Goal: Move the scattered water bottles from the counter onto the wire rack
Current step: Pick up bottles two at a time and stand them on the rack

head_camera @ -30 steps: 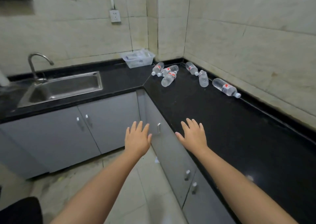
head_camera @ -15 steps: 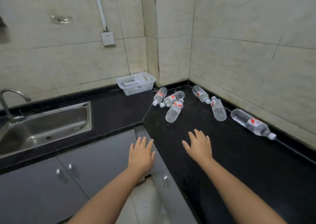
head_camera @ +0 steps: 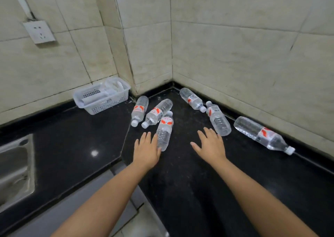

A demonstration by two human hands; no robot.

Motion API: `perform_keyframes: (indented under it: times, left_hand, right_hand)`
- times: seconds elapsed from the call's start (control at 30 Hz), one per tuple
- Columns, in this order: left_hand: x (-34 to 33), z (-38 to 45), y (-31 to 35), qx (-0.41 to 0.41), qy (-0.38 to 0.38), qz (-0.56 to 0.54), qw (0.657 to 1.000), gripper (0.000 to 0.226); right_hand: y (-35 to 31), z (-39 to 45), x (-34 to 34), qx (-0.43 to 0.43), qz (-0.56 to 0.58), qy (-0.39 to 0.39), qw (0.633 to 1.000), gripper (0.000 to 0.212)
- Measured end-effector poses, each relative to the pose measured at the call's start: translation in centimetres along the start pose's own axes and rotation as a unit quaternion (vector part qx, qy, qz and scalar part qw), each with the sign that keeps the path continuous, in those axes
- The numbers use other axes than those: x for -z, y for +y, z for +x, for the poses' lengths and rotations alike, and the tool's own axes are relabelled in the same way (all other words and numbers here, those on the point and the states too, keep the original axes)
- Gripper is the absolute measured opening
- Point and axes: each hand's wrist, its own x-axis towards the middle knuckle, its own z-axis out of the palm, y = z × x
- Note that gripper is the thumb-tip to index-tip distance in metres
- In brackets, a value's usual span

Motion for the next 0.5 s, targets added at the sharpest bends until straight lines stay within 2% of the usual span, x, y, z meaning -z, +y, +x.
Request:
perform_keyframes:
  times: [0.17, 0.27, 0.37, 0.5]
  left_hand:
    - [-2.4, 9.3, 0.1, -0.074, -0.013, -0.013, 0.997, 0.055]
    - [-4.1, 14.1, -0.3, -0.098, -0.019, -0.032, 0.995, 0.057]
    - [-5.8, 17.4, -1.0, -0.104, -0.052, -0.082, 0.990, 0.061]
    - [-7.1, 18.3, -0.9, -0.113, -0.078, -0.160, 0.978, 0.062]
  right_hand:
    - [3.1, 6.0, -1.9, -0.128, -0.024, 0.008, 0.991, 0.057]
    - [4.0, 9.0, -3.8, -0.196, -0.034, -0.016, 0.980, 0.061]
    - [4.6, 11.5, -4.8, -0.252, -0.004, -0.019, 0.967, 0.068]
    - [6.6, 14.6, -5.1, -0.287, 0.065, 0.002, 0.956, 0.073]
